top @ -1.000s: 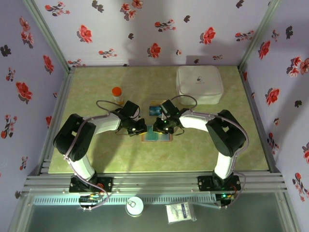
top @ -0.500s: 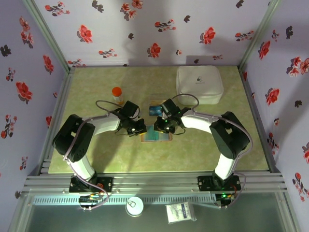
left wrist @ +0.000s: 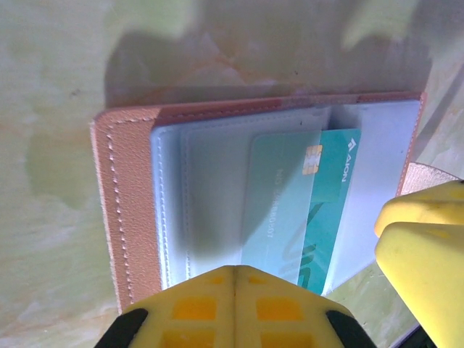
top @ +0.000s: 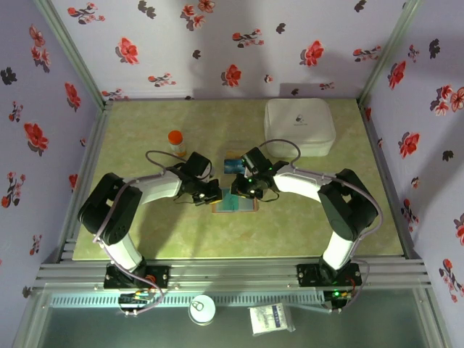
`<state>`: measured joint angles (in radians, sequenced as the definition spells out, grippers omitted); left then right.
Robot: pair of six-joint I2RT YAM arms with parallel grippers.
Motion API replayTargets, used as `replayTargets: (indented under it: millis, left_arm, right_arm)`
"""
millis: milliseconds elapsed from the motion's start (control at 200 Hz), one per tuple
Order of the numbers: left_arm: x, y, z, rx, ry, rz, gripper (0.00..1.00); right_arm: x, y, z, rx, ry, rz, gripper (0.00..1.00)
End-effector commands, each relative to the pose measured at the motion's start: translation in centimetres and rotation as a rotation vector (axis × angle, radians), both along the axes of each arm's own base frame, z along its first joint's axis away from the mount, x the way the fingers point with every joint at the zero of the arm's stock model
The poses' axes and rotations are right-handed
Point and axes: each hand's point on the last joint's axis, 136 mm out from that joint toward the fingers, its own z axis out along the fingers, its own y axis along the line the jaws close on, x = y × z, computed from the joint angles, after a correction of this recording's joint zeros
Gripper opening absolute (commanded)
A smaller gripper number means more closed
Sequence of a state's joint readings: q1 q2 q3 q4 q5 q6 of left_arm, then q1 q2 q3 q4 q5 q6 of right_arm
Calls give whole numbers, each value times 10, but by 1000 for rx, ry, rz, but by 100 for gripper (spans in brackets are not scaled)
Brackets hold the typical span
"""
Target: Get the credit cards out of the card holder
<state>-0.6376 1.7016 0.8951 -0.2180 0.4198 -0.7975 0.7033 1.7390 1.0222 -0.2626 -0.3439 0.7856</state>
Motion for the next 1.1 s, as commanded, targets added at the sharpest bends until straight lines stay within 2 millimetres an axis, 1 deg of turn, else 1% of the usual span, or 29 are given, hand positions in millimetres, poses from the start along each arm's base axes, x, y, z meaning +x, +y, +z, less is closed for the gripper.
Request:
replayTargets:
  millis: [0,165,355,615,915,1100]
  left_arm:
    - [0,-6,1,-5,6,-13,4]
    - [-1,-6,-4,3,10,-13,3]
    - [-3,0,-10,39,17,-12,3]
    - [-4,3,-13,57,23,-12,2]
    - [-4,3,-14,63,27,-15,1]
    - [-4,4,-14,66,28,-15,1]
  right_arm:
    - [-5,-8,-10,-32,17,6,23]
    - [-8,-9,-17,-41,36,8,24]
    - [-9,-10,-23,-50,48,7,25]
    - [-11,-10,-30,-57,68,10,25]
    - [-13,-9,-32,-45,77,9,25]
    - [-11,-1,-23,20,65,5,25]
